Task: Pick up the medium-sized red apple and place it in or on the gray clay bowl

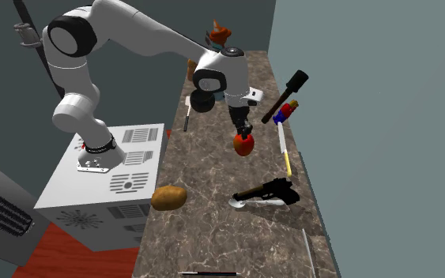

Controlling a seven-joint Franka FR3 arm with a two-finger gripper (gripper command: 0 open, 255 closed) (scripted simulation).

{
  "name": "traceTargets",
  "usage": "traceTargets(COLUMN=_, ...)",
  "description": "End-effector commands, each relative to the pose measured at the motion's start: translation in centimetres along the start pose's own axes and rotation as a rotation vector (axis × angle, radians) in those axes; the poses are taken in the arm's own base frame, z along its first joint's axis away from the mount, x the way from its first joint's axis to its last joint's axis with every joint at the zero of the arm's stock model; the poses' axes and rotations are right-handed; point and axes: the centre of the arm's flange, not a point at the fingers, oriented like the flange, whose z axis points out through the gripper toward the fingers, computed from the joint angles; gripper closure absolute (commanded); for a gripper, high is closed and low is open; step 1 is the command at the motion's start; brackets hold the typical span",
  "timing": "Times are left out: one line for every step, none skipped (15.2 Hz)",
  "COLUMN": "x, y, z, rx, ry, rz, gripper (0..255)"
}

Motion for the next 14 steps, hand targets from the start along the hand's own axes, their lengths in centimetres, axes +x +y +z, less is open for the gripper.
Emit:
traceTargets(x=0.0, y=0.0, z=0.0, rx=0.000, ry=0.000, rz=0.000, gripper=255)
traceTargets(x=0.0, y=0.0, z=0.0, rx=0.000, ry=0.000, rz=0.000, gripper=255)
traceTargets(x=0.0, y=0.0, z=0.0, rx=0.000, ry=0.000, rz=0.000, gripper=255)
traceTargets(x=0.0, y=0.0, z=0.0, rx=0.000, ry=0.000, rz=0.000, gripper=255)
traceTargets(x=0.0, y=0.0, z=0.0, rx=0.000, ry=0.000, rz=0.000, gripper=255)
traceTargets(x=0.0, y=0.0, z=0.0, rx=0.000, ry=0.000, rz=0.000, gripper=255)
traceTargets(x=0.0, y=0.0, z=0.0, rx=0.000, ry=0.000, rz=0.000, gripper=255)
traceTargets(x=0.0, y=0.0, z=0.0, rx=0.000, ry=0.000, rz=0.000, gripper=255)
traceTargets(x=0.1, y=0.0, z=-0.5, rx=0.000, ry=0.000, rz=0.000, gripper=255)
traceTargets(x=0.1, y=0.1, z=-1.0, rx=0.000, ry=0.000, rz=0.000, gripper=255)
traceTargets(x=0.2, y=0.1, z=-1.6, rx=0.000, ry=0.000, rz=0.000, gripper=255)
traceTargets(x=0.3, y=0.2, z=-2.1, rx=0.000, ry=0.000, rz=0.000, gripper=255)
traceTargets(x=0.3, y=0.2, z=-2.6, rx=0.000, ry=0.000, rz=0.000, gripper=255)
traceTargets(x=0.4, y=0.3, z=-3.1, rx=0.000, ry=0.000, rz=0.000, gripper=255)
